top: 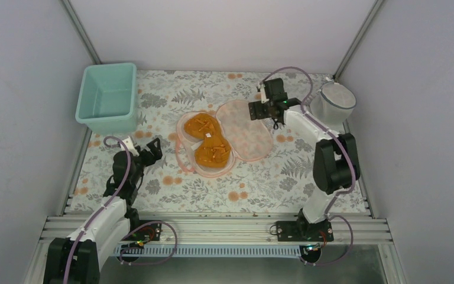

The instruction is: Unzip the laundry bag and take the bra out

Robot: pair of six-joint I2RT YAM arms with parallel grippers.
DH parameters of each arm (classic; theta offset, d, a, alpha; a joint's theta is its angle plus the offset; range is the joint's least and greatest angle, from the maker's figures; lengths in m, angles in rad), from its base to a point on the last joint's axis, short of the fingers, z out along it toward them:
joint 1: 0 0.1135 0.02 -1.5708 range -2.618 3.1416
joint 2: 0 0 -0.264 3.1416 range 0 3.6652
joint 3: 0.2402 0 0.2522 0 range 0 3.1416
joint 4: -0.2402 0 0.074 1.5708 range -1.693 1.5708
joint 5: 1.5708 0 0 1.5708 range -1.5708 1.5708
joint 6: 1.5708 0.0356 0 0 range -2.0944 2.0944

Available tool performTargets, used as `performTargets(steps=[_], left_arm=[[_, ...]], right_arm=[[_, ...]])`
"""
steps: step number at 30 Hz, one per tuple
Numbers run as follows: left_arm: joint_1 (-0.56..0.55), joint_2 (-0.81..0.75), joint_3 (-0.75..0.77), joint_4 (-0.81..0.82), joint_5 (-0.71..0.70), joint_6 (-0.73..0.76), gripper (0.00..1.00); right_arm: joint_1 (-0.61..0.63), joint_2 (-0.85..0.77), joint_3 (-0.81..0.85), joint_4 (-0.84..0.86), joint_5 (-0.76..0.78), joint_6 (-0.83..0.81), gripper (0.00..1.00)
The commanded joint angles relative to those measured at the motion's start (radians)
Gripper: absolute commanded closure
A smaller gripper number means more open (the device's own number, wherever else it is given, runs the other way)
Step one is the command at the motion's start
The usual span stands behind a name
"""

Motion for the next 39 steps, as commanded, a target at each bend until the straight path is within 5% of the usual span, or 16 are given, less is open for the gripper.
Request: performTargets(steps=[1, 11, 17, 21, 29, 39], left_arm=[[0.004, 0.01, -0.01, 0.045, 0.028, 0.01, 0.0], [0.003, 0.038, 0.02, 0.118, 0.187, 0.029, 0.0], [-0.013, 0.062, 0.128, 0.143, 0.406, 0.14, 0.0], [-0.017, 0.111, 0.269, -0.005, 0.422, 0.244, 0.0], [0.026, 0.29, 0.634, -0.399, 0.207, 0.655, 0.0], [0.236, 0.673, 1.344, -0.941, 0.171, 1.055, 0.0]], right_arm=[[-0.026, -0.103, -0.008, 0.003, -0.082, 0.002, 0.05], [0.044, -0.189, -0.075, 0.057, -0.291, 0.015, 0.08], [0.126, -0.179, -0.084, 0.064, -0.318, 0.018, 0.08], [0.153, -0.161, -0.088, 0.081, -0.315, 0.016, 0.09], [0.161, -0.144, -0.078, 0.087, -0.287, -0.047, 0.08], [0.16, -0.13, -0.059, 0.086, -0.255, -0.134, 0.0]])
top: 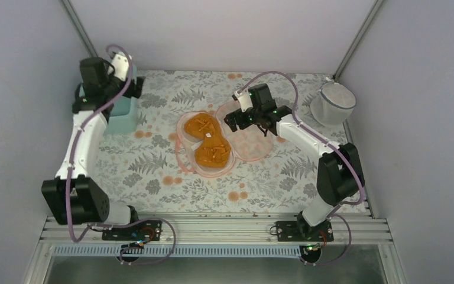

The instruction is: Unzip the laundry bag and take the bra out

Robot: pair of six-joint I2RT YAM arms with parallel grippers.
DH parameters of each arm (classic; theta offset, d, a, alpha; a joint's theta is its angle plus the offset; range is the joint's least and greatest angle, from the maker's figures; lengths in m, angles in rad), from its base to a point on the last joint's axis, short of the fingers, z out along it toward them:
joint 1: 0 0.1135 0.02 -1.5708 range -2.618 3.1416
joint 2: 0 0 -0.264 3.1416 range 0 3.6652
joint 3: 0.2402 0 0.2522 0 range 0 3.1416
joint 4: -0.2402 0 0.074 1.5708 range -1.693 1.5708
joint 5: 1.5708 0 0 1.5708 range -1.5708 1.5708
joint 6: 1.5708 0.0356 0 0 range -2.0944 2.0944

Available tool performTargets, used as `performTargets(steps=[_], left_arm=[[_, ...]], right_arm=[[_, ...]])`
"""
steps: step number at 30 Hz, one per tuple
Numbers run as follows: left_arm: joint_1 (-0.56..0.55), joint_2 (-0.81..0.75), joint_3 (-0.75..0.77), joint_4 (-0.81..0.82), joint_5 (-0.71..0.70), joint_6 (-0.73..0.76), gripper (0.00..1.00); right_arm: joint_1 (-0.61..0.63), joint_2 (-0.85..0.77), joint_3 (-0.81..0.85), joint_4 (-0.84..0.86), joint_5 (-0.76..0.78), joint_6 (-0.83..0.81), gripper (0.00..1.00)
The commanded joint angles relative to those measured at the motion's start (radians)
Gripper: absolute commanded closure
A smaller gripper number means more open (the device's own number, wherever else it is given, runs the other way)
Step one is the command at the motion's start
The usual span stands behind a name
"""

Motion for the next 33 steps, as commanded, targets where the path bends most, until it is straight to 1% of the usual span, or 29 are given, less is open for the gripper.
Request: performTargets(steps=[1, 5, 7, 11, 13, 15, 17, 20, 23, 25, 29, 33], left_arm=[[0.091, 0.125, 0.226, -0.279, -0.065, 0.193, 0.0], [0.167, 0.192, 0.266, -0.257, -0.096, 0.194, 0.0], [0.197, 0.258, 0.285, -0.249, -0.103, 0.178, 0.0], [0.208, 0.386, 0.355, -0.227, -0.13, 0.167, 0.02], [0.208, 0.471, 0.437, -0.261, -0.131, 0.157, 0.03], [0.208, 0.571, 0.565, -0.328, -0.137, 0.142, 0.06], [0.208, 0.665, 0.658, -0.379, -0.151, 0.132, 0.09], [0.207, 0.744, 0.702, -0.392, -0.14, 0.117, 0.11], [0.198, 0.771, 0.662, -0.364, -0.121, 0.114, 0.12], [0.185, 0.759, 0.6, -0.346, -0.086, 0.127, 0.13], [0.165, 0.654, 0.395, -0.274, -0.019, 0.123, 0.13], [0.162, 0.533, 0.214, -0.256, 0.005, 0.11, 0.13]], right_arm=[[0.0, 0.001, 0.01, 0.025, 0.026, -0.058, 0.0], [-0.002, -0.015, -0.006, 0.033, 0.038, -0.084, 0.0], [-0.002, -0.016, -0.008, 0.032, 0.041, -0.093, 0.0], [-0.003, -0.014, -0.008, 0.03, 0.044, -0.086, 0.0], [-0.001, -0.015, -0.012, 0.03, 0.044, -0.08, 0.0], [-0.002, -0.014, -0.015, 0.032, 0.04, -0.074, 0.0], [-0.001, -0.009, -0.017, 0.033, 0.031, -0.068, 0.0], [0.0, 0.004, -0.013, 0.031, 0.026, -0.053, 0.0], [0.0, 0.006, -0.014, 0.034, 0.022, -0.04, 0.0], [0.001, 0.006, -0.012, 0.035, 0.022, -0.032, 0.0], [0.003, 0.05, -0.005, 0.027, 0.017, -0.025, 0.0], [0.005, 0.067, 0.012, 0.019, 0.011, -0.017, 0.0]])
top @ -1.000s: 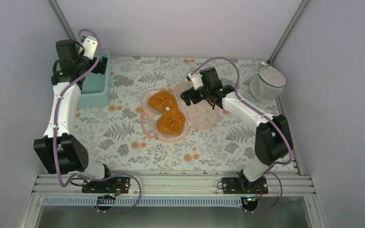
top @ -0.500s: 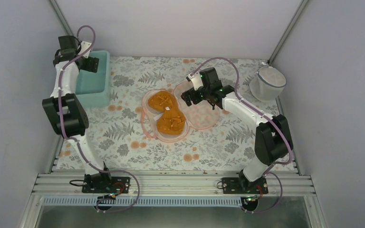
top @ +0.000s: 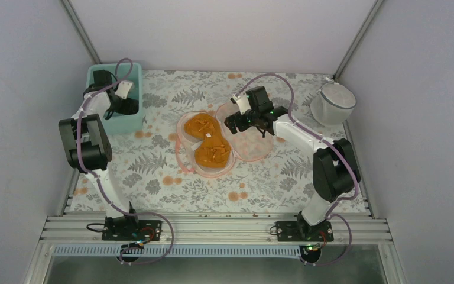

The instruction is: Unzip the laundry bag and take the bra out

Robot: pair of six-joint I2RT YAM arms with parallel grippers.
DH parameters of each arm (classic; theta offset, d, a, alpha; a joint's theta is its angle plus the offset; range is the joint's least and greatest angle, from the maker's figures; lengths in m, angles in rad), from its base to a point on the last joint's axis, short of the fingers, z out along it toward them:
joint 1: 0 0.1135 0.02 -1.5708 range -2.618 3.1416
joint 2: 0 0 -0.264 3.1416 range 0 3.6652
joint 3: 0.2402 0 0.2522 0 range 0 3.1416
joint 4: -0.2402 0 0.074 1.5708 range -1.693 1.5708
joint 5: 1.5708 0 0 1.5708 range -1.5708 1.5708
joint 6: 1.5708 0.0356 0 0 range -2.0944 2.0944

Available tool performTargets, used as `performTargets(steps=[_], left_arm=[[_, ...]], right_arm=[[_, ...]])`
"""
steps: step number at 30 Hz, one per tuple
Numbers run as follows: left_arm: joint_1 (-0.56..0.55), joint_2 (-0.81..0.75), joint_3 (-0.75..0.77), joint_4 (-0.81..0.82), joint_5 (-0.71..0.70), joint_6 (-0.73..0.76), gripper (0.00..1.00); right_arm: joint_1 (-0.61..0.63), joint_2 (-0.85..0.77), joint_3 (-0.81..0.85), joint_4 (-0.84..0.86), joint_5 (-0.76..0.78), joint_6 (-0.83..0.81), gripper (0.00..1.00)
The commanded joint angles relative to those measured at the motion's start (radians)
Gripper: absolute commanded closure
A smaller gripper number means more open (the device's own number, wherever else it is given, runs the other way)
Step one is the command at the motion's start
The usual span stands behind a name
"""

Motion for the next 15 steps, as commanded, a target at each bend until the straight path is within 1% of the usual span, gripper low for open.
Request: performTargets(steps=[1, 5, 7, 11, 15], left_arm=[[-0.008, -0.162, -0.158, 0.03, 0.066, -0.014, 0.13], [-0.008, -0.277, -0.308, 0.002, 0.11, -0.008, 0.13], [-0.009, -0.342, -0.389, -0.021, 0.135, 0.018, 0.14], [-0.008, -0.477, -0.564, -0.059, 0.169, 0.12, 0.13], [-0.007, -0.593, -0.699, -0.1, 0.165, 0.144, 0.14]], right_arm=[[0.007, 0.029, 0.024, 0.006, -0.015, 0.021, 0.0], [0.016, 0.037, 0.038, 0.007, -0.019, 0.026, 0.0], [0.023, 0.038, 0.041, 0.01, -0.024, 0.027, 0.0], [0.038, 0.038, 0.039, 0.012, -0.027, 0.029, 0.0], [0.05, 0.037, 0.038, 0.01, -0.032, 0.026, 0.0]])
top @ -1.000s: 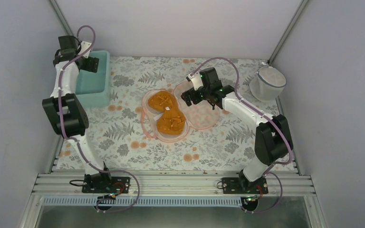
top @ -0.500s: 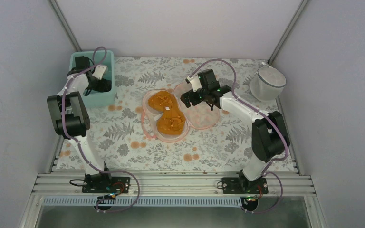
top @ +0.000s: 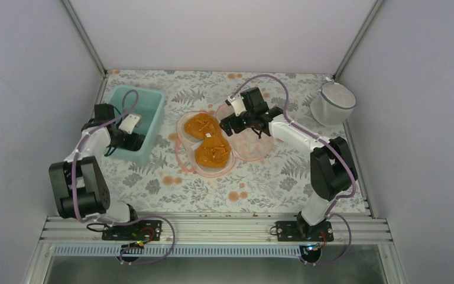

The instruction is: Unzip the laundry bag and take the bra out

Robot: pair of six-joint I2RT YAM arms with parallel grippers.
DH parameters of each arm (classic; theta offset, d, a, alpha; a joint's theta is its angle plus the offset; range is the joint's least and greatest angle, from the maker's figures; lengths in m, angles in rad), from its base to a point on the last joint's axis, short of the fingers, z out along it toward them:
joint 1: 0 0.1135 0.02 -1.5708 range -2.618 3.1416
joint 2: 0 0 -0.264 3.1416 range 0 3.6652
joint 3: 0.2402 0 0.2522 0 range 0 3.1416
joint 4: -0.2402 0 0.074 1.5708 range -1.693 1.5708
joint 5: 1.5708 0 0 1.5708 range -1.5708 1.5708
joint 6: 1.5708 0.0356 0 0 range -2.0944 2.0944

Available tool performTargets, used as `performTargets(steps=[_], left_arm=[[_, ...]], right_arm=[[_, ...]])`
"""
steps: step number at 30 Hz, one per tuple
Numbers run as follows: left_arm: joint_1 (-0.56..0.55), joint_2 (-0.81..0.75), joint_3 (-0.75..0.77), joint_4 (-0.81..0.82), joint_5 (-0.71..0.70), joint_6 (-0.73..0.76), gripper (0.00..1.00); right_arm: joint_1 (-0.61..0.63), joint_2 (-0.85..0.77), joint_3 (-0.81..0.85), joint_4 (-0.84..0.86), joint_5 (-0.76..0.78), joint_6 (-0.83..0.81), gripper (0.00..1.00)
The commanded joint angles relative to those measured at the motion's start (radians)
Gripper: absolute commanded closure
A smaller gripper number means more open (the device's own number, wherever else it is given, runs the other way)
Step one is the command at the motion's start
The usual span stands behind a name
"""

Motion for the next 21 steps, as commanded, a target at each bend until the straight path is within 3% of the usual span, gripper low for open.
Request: performTargets(steps=[1, 4, 11, 16, 18, 21], left_arm=[[-0.005, -0.116, -0.119, -0.079, 0.036, 0.077, 0.14], [-0.019, -0.173, -0.126, -0.088, -0.001, 0.067, 0.14], [-0.015, -0.166, 0.046, -0.147, 0.043, -0.007, 0.13], [-0.007, -0.174, 0.239, -0.147, 0.055, -0.09, 0.13], [-0.045, -0.159, 0.346, -0.171, 0.096, -0.162, 0.15], [-0.217, -0.115, 0.456, -0.215, 0.109, -0.251, 0.18]], right_arm=[[0.02, 0.006, 0.02, 0.014, -0.017, 0.007, 0.0], [0.027, 0.005, 0.02, 0.016, -0.044, 0.01, 0.0], [0.035, -0.021, 0.008, 0.029, -0.107, 0.04, 0.01], [0.113, -0.097, -0.086, 0.049, -0.079, 0.005, 0.1], [0.188, -0.121, -0.137, 0.07, -0.03, -0.053, 0.14], [0.295, -0.14, -0.202, 0.115, 0.052, -0.136, 0.15]])
